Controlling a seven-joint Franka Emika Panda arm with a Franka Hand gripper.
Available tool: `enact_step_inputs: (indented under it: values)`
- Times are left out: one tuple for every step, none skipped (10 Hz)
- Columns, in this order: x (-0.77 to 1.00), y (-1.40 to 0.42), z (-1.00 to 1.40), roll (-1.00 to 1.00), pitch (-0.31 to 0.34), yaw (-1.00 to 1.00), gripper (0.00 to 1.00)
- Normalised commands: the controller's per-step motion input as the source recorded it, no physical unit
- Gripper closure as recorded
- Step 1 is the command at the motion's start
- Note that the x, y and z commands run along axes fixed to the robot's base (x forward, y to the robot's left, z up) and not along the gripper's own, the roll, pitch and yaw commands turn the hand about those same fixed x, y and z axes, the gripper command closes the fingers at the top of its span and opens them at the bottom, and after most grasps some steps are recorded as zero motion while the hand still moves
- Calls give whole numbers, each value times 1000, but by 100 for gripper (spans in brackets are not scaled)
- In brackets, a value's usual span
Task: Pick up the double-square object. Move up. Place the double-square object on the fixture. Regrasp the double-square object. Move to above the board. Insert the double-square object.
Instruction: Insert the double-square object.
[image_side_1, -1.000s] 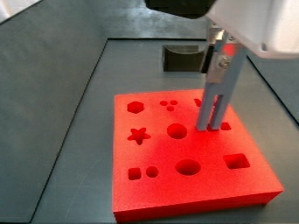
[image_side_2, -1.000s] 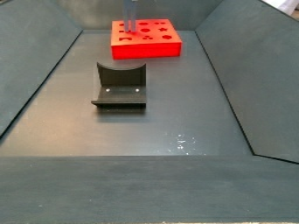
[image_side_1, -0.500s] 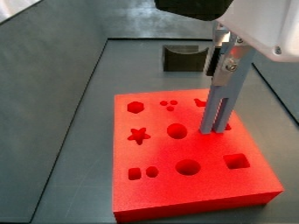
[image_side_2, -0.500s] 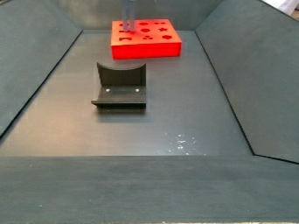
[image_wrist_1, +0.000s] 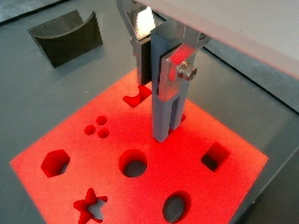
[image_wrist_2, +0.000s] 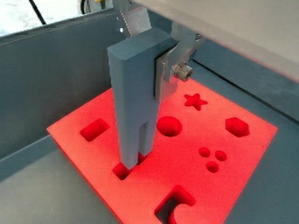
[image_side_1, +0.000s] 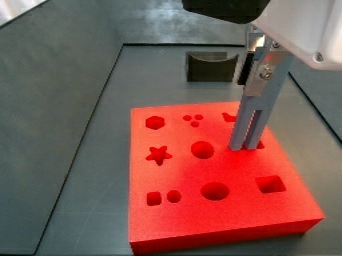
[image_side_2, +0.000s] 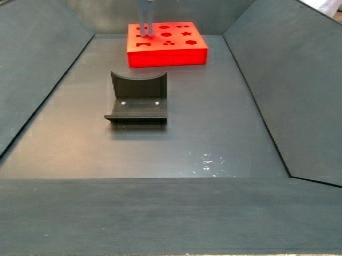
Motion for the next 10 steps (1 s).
enact_step_inputs:
  values:
    - [1000,0,-337,94,87,0,100]
    - [1000,0,-377,141,127,0,100]
    - [1000,-6,-394,150,116,0,100]
    - [1000,-20,-394,150,109,0,100]
    - [1000,-29,-374,141,99,0,100]
    - [1000,-31,-357,131,90,0,100]
    - [1000,-37,-323,120,96,0,100]
    - [900,-91,-274,113,114,-69,100]
    - [894,-129,-249,113,149,-34,100]
    - [820,-160,-49,201,337,0,100]
